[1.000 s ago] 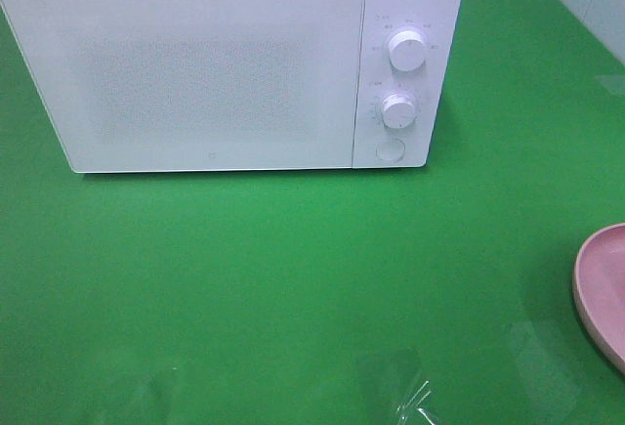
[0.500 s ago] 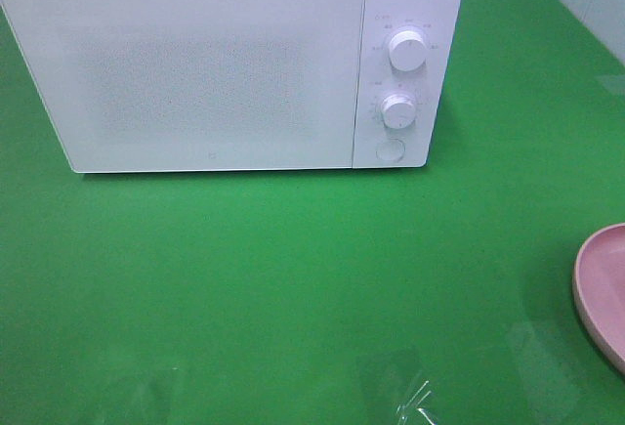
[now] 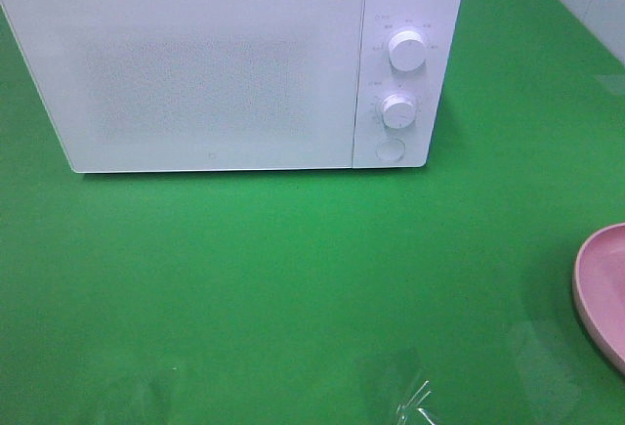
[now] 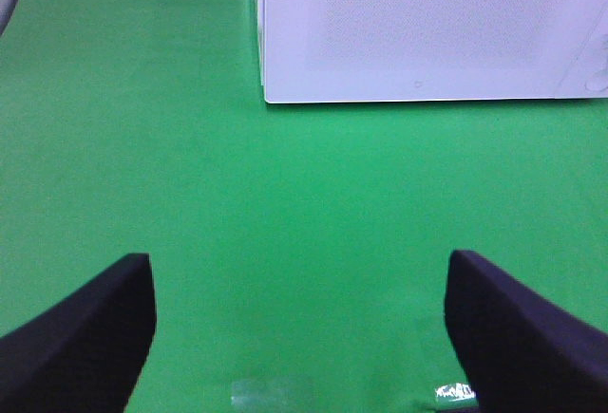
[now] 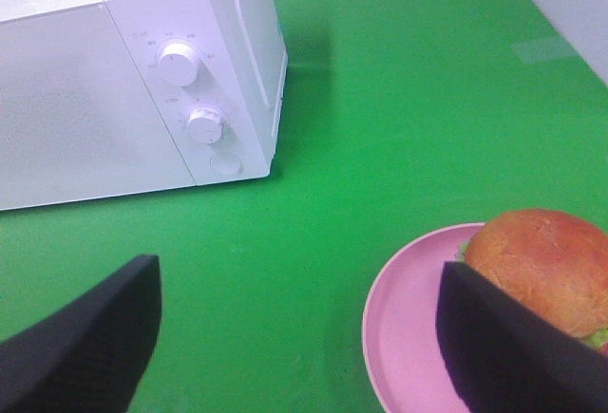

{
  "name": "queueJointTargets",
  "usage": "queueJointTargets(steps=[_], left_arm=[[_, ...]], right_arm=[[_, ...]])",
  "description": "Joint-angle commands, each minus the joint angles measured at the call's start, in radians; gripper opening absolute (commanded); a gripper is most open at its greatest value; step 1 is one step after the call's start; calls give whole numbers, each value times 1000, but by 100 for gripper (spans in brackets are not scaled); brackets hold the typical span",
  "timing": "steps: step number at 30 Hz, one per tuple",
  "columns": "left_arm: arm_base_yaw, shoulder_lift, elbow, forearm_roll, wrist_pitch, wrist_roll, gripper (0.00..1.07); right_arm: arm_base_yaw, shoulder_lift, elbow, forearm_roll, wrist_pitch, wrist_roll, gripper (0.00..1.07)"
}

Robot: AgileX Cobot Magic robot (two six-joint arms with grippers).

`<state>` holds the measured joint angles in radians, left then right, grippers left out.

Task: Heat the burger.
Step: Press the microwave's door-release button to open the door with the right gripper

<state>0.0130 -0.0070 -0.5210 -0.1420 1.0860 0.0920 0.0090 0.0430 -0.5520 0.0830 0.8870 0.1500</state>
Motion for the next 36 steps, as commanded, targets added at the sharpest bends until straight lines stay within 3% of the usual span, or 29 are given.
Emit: queueJointTargets(steps=[1,5,36], left_arm=[[0,-4,2,0,-16,-7,76],[0,-4,2,0,-16,-7,76],[0,-4,2,0,-16,-7,76]], right_arm=[[-5,51,-8,14,-25,5,75],[-5,176,-8,13,-109,-3,75],[-5,651,-6,-102,-598,-3,73]])
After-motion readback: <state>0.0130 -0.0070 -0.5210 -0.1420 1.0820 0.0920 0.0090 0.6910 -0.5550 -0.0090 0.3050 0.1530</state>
